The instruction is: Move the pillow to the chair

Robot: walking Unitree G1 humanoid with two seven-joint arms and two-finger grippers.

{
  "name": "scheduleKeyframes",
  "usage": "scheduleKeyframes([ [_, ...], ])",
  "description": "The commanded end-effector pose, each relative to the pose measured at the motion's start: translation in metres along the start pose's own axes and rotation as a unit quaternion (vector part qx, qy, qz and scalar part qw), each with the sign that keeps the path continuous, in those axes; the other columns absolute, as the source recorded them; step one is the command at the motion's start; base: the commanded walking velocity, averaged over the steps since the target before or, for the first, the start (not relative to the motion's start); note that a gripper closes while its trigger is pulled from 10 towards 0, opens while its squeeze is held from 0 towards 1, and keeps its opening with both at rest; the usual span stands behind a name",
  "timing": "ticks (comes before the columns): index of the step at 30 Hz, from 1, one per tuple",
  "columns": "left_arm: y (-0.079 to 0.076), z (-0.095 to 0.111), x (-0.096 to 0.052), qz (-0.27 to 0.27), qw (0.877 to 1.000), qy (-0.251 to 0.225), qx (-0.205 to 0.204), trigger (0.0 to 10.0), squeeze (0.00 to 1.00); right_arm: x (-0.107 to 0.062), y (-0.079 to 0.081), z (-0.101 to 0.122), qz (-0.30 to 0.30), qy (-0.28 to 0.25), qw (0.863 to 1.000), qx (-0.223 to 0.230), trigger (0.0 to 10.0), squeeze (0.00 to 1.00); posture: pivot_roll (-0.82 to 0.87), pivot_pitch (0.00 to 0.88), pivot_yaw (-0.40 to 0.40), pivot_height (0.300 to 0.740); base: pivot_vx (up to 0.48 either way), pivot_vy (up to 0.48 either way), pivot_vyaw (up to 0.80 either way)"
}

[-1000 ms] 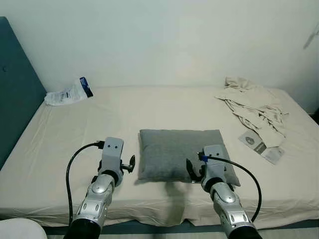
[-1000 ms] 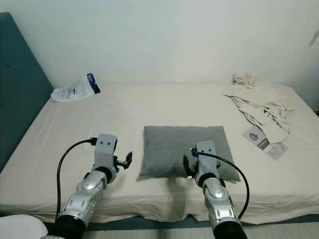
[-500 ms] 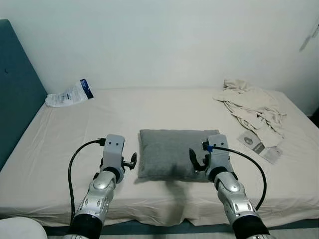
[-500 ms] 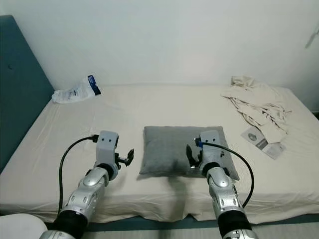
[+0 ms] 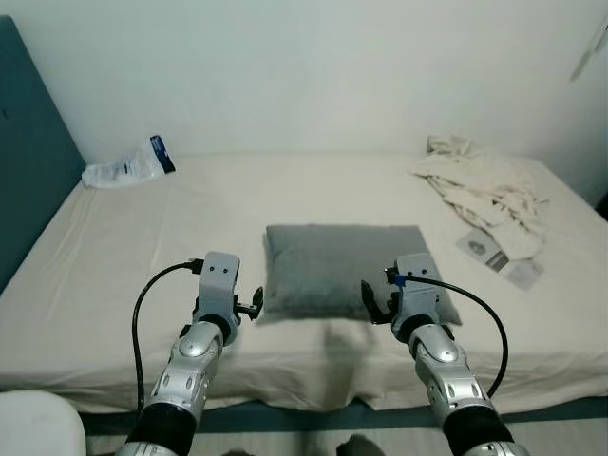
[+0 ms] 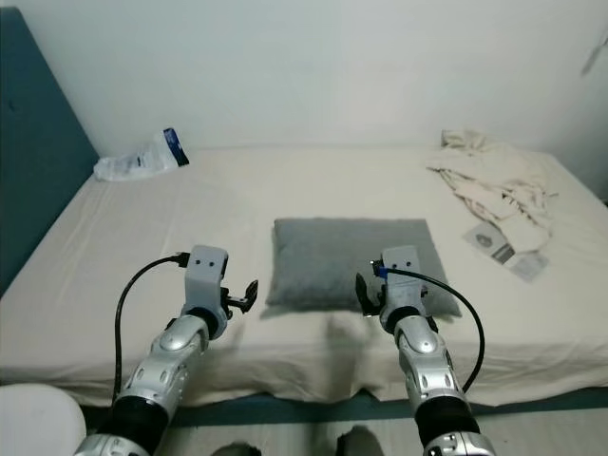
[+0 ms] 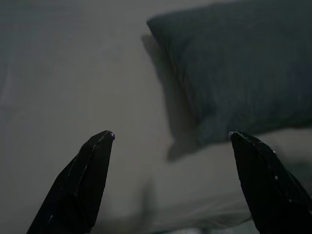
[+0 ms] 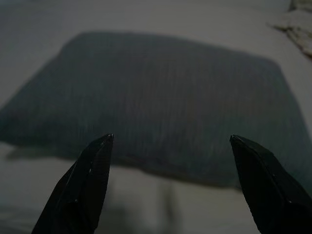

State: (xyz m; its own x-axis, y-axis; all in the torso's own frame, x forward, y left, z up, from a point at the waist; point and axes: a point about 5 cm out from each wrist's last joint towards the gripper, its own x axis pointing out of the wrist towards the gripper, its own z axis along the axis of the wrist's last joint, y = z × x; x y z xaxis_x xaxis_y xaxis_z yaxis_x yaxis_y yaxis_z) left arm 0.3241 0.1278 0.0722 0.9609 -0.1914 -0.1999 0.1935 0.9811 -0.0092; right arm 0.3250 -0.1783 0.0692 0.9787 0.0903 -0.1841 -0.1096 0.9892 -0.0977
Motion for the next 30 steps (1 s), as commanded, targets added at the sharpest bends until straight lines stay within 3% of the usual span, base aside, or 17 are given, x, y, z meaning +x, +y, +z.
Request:
scheduleKeyframes([
  [1,0.0,-0.005,-0.001,-0.002,1.0,0.011,-0.003,10.0,0.0,-0.001,0.0,-0.003,-0.004,0.006,1.0,0.007,10.0,0.0,-0.05,0.096,0.016,0.622,0.0,0.0,0.0],
  [17,0.003,0.019,0.015,-0.011,0.999,0.0,-0.03,10.0,0.0,0.001,-0.006,0.004,-0.01,-0.01,1.0,0.01,10.0,0.0,-0.03,0.141,0.047,0.587,0.0,0.0,0.0],
  [22,0.019,0.027,0.016,-0.004,0.993,0.002,-0.115,10.0,0.0,0.001,-0.017,0.011,-0.018,-0.016,1.0,0.002,10.0,0.0,-0.04,0.18,0.055,0.572,0.0,0.0,0.0],
  [24,0.021,0.028,0.016,-0.004,0.992,0.0,-0.126,10.0,0.0,0.001,-0.019,0.012,-0.022,-0.016,1.0,-0.002,10.0,0.0,-0.04,0.18,0.055,0.572,0.0,0.0,0.0],
  [25,0.036,0.038,0.018,0.004,0.983,-0.016,-0.181,10.0,0.0,0.002,-0.025,0.016,-0.025,-0.019,0.999,-0.008,10.0,0.0,-0.04,0.193,0.052,0.572,0.0,0.0,0.0],
  [27,0.045,0.045,0.019,0.006,0.974,-0.03,-0.222,10.0,0.0,0.002,-0.03,0.02,-0.025,-0.023,0.999,-0.007,10.0,0.0,-0.05,0.2,0.051,0.572,0.0,0.0,0.0],
  [28,0.045,0.045,0.019,0.006,0.974,-0.03,-0.222,10.0,0.0,0.002,-0.03,0.02,-0.025,-0.023,0.999,-0.007,10.0,0.0,-0.05,0.2,0.051,0.572,0.0,0.0,0.0],
  [29,0.051,0.055,0.022,-0.008,0.957,-0.045,-0.286,10.0,0.0,0.002,-0.034,0.025,-0.025,-0.031,0.999,-0.004,10.0,0.0,-0.05,0.212,0.047,0.563,0.0,0.0,0.0],
  [30,0.051,0.055,0.022,-0.008,0.957,-0.045,-0.286,10.0,0.0,0.002,-0.034,0.025,-0.025,-0.031,0.999,-0.004,10.0,0.0,-0.05,0.212,0.047,0.563,0.0,0.0,0.0],
])
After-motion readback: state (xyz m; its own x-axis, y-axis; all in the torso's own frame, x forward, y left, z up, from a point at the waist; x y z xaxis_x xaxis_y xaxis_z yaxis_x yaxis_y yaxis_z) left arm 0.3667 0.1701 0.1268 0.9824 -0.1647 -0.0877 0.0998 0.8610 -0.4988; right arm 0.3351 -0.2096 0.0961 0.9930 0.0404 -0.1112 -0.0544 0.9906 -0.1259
